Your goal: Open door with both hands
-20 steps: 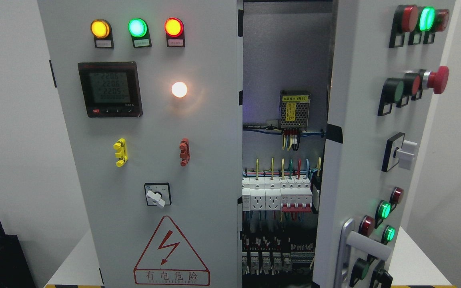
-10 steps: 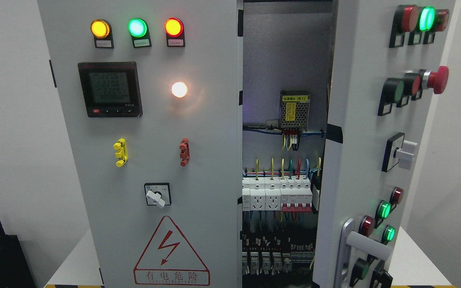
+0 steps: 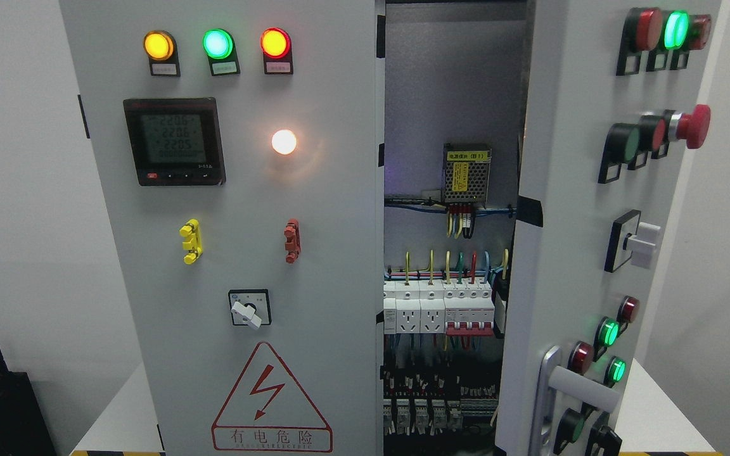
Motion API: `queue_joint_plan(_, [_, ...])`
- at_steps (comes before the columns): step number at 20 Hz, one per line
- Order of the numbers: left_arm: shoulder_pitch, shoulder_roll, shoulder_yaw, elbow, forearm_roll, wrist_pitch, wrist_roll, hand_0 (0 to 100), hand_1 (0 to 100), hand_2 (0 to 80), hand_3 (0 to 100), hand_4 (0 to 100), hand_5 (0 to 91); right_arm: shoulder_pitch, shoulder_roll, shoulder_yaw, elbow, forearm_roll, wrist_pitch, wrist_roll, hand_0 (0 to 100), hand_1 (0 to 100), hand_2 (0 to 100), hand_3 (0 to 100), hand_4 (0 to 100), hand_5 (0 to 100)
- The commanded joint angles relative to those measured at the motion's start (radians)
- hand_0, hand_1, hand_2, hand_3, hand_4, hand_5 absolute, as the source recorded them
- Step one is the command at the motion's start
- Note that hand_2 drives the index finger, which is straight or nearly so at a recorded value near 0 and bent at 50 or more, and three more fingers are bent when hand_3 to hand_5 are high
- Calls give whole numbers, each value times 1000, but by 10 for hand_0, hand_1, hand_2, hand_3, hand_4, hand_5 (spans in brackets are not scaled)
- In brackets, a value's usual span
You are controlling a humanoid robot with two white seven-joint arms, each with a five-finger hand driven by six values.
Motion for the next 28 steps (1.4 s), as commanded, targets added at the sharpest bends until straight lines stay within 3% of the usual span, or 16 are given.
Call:
queue_joint_plan(1, [-1,0,0,0,0,0,0,0,0,0,0,29,0,0,-1,0,0,0,0,0,0,0,0,0,0,0])
queue_joint_plan(7, [-1,-3,-2,3,3,0,-5,0,0,0,0,29,0,0,1,0,0,0,0,0,0,0,0,0,0,0])
queue_joint_plan(10, [2,-5,-8,5,0,2,-34,0,0,0,0,29,0,0,-1,0,0,0,0,0,0,0,0,0,0,0])
queue_joint_plan(13, [22,-8,-96,-107,2,-1,-38,0,0,0,0,29,0,0,-1,0,0,0,0,0,0,0,0,0,0,0])
queue_joint_plan(16, [155,17,-110,-448,2,23,-52,0,0,0,0,29,0,0,1,0,0,0,0,0,0,0,0,0,0,0])
queue_joint_plan(19, [336,191,-120,-871,9,23,-104,0,0,0,0,29,0,0,-1,0,0,0,0,0,0,0,0,0,0,0])
queue_joint_plan(20, [405,237,-126,-1026,49,22,-116,0,0,0,0,29,0,0,-1,0,0,0,0,0,0,0,0,0,0,0])
queue_joint_plan(24, [616,466,-121,-1534,329,12,-121,0,0,0,0,29,0,0,1,0,0,0,0,0,0,0,0,0,0,0])
queue_joint_plan(28, [634,782,-36,-1732,691,-44,-123,0,0,0,0,29,0,0,1,0,0,0,0,0,0,0,0,0,0,0])
